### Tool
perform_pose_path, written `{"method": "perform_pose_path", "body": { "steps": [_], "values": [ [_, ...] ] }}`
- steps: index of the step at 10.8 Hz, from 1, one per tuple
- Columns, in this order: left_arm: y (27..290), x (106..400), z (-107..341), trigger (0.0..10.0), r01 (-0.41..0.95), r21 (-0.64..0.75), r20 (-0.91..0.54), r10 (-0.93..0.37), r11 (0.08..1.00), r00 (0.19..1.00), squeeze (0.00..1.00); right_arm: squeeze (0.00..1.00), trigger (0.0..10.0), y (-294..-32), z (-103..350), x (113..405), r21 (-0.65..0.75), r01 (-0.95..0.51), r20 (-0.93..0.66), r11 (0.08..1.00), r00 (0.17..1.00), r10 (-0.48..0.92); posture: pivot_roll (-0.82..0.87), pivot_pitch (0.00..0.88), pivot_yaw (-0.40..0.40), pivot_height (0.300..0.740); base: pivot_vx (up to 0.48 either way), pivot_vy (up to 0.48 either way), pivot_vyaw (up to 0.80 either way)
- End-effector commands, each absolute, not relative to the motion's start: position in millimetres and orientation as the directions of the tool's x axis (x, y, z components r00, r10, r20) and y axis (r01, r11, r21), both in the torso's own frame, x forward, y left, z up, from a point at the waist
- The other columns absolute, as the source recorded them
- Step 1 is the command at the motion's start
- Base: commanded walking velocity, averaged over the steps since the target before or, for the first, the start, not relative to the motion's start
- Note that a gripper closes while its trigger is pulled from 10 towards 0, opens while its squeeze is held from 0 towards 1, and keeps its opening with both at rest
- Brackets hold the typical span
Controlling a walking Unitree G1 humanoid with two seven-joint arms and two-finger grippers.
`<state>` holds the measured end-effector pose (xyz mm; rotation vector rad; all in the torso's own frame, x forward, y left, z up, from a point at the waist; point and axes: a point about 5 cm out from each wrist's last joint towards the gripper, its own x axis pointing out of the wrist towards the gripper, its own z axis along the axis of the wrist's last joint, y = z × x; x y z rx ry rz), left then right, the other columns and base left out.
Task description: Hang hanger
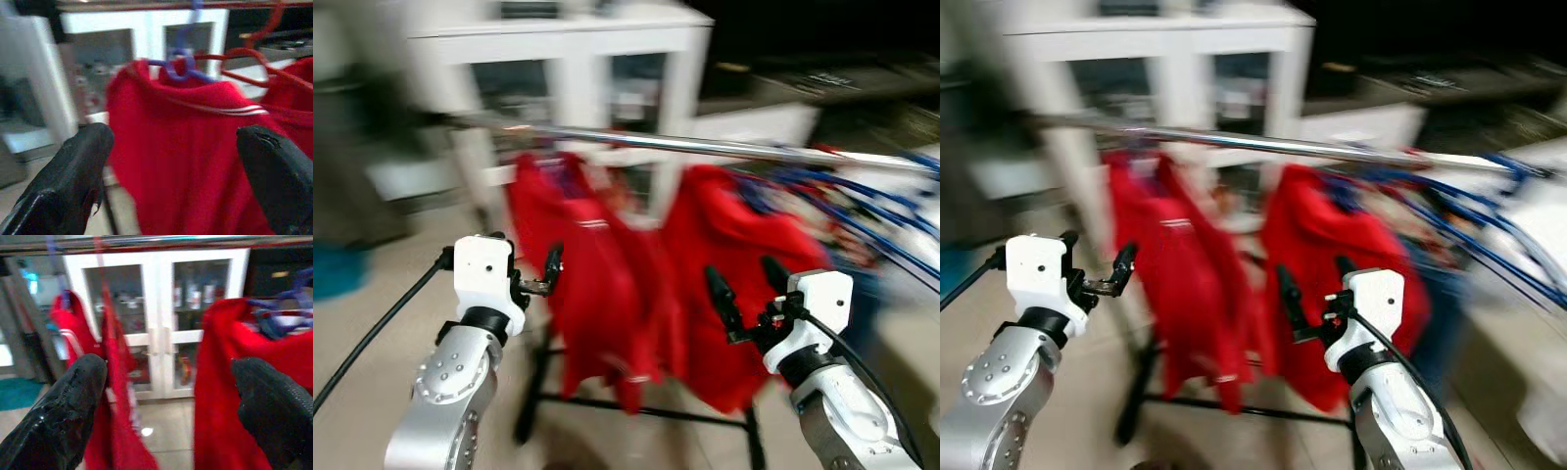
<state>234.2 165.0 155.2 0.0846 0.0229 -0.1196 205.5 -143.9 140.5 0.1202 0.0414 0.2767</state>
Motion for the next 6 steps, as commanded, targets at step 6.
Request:
{"method": "perform_pose_path", "body": {
  "steps": [6],
  "values": [
    [159.2, 234.4, 152.4, 10.0, 0.132, 0.109, -0.038, -0.128, 0.985, 0.991, 0.00, 1.00, 10.0, -146.3, 141.6, 220.6, 0.045, -0.234, -0.044, 0.971, 0.971, 0.236, 0.06, 0.000, -0.034, 0.740, 0.000, 0.000, 0.27]
  ]
}}
